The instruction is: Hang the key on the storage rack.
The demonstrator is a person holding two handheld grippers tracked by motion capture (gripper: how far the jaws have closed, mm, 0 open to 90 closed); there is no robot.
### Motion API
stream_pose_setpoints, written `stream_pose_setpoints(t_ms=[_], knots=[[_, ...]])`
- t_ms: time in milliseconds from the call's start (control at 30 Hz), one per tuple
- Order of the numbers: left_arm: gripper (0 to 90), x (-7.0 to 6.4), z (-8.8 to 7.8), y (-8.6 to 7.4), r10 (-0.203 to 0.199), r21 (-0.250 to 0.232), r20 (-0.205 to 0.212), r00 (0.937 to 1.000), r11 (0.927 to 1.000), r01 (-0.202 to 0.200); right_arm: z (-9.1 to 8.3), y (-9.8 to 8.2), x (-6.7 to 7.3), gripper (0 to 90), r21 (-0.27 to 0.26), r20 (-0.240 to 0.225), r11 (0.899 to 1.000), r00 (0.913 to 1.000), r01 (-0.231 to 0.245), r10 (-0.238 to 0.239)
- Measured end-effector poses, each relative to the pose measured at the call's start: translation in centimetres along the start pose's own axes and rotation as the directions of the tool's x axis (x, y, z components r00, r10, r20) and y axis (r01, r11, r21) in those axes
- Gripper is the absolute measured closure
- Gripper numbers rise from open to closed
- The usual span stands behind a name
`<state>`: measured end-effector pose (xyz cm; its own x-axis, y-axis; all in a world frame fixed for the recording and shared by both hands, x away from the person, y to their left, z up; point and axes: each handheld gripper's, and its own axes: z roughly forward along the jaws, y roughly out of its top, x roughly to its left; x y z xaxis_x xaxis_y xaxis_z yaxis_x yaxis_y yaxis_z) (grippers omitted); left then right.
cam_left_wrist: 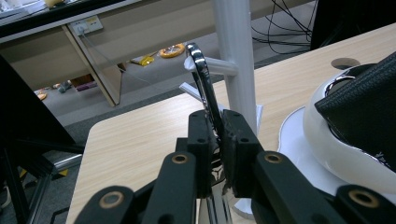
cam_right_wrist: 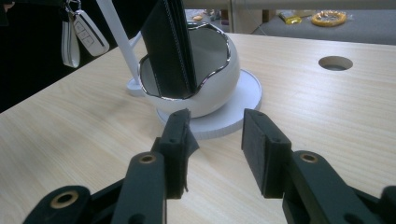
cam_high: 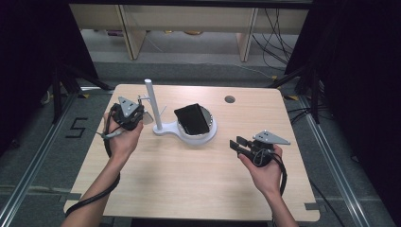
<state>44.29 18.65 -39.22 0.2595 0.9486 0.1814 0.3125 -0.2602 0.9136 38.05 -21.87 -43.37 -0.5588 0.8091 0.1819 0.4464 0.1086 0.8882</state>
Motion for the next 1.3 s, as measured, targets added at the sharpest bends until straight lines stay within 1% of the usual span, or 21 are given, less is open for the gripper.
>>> stream_pose_setpoints(t_ms=[133,233,267,333,367,467,600,667,700,733,833,900,933,967,1000,1033,1100,1167,1200,1233,1300], knots=[[82.6,0.1,0.0,0.0,0.004,-0.001,0.003,1.0,1.0,-0.004,0.1,0.0,0.0,62.9,-0.014,-0.006,1.0,1.0,-0.006,0.006],[82.4,0.0,0.0,0.1,0.02,-0.002,0.004,0.9998,0.9998,-0.02,0.0,0.0,0.0,62.9,-0.007,-0.007,1.0,0.9999,-0.01,0.01],[82.8,0.0,0.0,0.1,0.024,-0.002,0.005,0.9997,0.9997,-0.023,0.1,-0.1,0.0,63.0,-0.012,-0.005,1.0,1.0,0.0,0.0],[86.8,-0.1,-0.1,0.3,0.049,-0.011,-0.013,0.9987,0.9987,-0.049,0.2,-0.1,0.0,63.3,-0.009,-0.009,1.0,0.9999,-0.015,0.015],[87.4,-0.2,-0.2,0.4,0.054,-0.013,-0.019,0.9984,0.9985,-0.054,0.2,-0.1,0.0,63.3,-0.009,-0.008,1.0,0.9999,-0.011,0.011],[87.0,-0.3,-0.3,0.8,0.049,-0.025,-0.009,0.9987,0.9985,-0.05,0.2,-0.1,0.0,63.2,-0.009,-0.008,1.0,0.9999,-0.013,0.013],[83.6,-0.2,-0.4,0.6,0.027,-0.031,0.002,0.9996,0.9992,-0.027,0.0,-0.1,0.0,63.2,-0.005,-0.016,1.0,0.9996,-0.022,0.022],[82.7,-0.1,-0.5,0.3,0.008,-0.029,0.023,0.9997,0.9995,-0.007,0.0,-0.1,-0.2,63.1,-0.01,-0.008,1.0,0.9999,-0.012,0.011],[82.1,-0.1,-0.6,0.1,0.003,-0.032,0.028,0.9996,0.9995,-0.002,0.0,-0.1,-0.1,63.1,-0.001,0.007,1.0,0.9999,-0.014,0.014],[81.7,0.0,-0.7,-0.1,0.001,-0.031,0.034,0.9994,0.9995,0.0,0.0,-0.1,-0.3,63.1,-0.003,-0.001,1.0,1.0,-0.009,0.009],[77.6,0.4,-1.1,-0.8,-0.025,-0.042,0.081,0.9964,0.9987,0.029,0.0,-0.2,-0.3,62.7,0.0,-0.01,1.0,0.9997,-0.022,0.022],[74.8,0.8,-1.4,-1.4,-0.03,-0.047,0.087,0.9958,0.9983,0.034,0.0,-0.3,-0.3,62.7,-0.004,-0.009,1.0,0.9997,-0.021,0.021],[73.4,1.0,-1.7,-1.9,-0.03,-0.056,0.101,0.9945,0.9978,0.036,-0.1,-0.3,-0.1,62.5,0.005,-0.002,0.999,0.9986,-0.053,0.053],[71.6,1.1,-1.9,-2.1,-0.037,-0.058,0.103,0.994,0.9974,0.043,0.0,-0.3,-0.5,62.3,-0.004,0.008,1.0,1.0,0.0,0.0],[70.1,1.3,-2.1,-2.5,-0.041,-0.062,0.101,0.9941,0.997,0.047,0.0,-0.3,-0.5,62.2,-0.005,0.01,1.0,1.0,0.001,-0.001],[67.5,1.6,-2.3,-2.9,-0.041,-0.072,0.105,0.9937,0.9962,0.049,-0.2,-0.4,-0.3,62.0,0.008,0.013,0.999,0.9994,-0.032,0.032],[64.1,1.9,-2.8,-3.6,-0.045,-0.084,0.109,0.993,0.995,0.054,-0.1,-0.5,-0.3,61.7,0.006,0.004,0.999,0.9985,-0.054,0.054],[59.8,2.3,-3.2,-4.3,-0.044,-0.095,0.118,0.9921,0.9939,0.055,-0.1,-0.5,-0.8,61.5,0.001,0.024,1.0,0.9997,0.003,-0.003],[57.9,2.4,-3.4,-4.6,-0.043,-0.099,0.118,0.9921,0.9935,0.055,-0.1,-0.5,-0.8,61.5,0.007,0.02,1.0,0.9997,-0.016,0.016],[56.2,2.5,-3.6,-5.0,-0.042,-0.101,0.117,0.9922,0.9934,0.054,-0.1,-0.5,-0.8,61.5,0.005,0.019,1.0,0.9996,-0.019,0.019],[53.9,2.7,-3.9,-5.7,-0.042,-0.106,0.118,0.9921,0.9929,0.055,0.0,-0.6,-0.9,61.3,-0.002,0.022,1.0,0.9998,-0.002,0.002]])
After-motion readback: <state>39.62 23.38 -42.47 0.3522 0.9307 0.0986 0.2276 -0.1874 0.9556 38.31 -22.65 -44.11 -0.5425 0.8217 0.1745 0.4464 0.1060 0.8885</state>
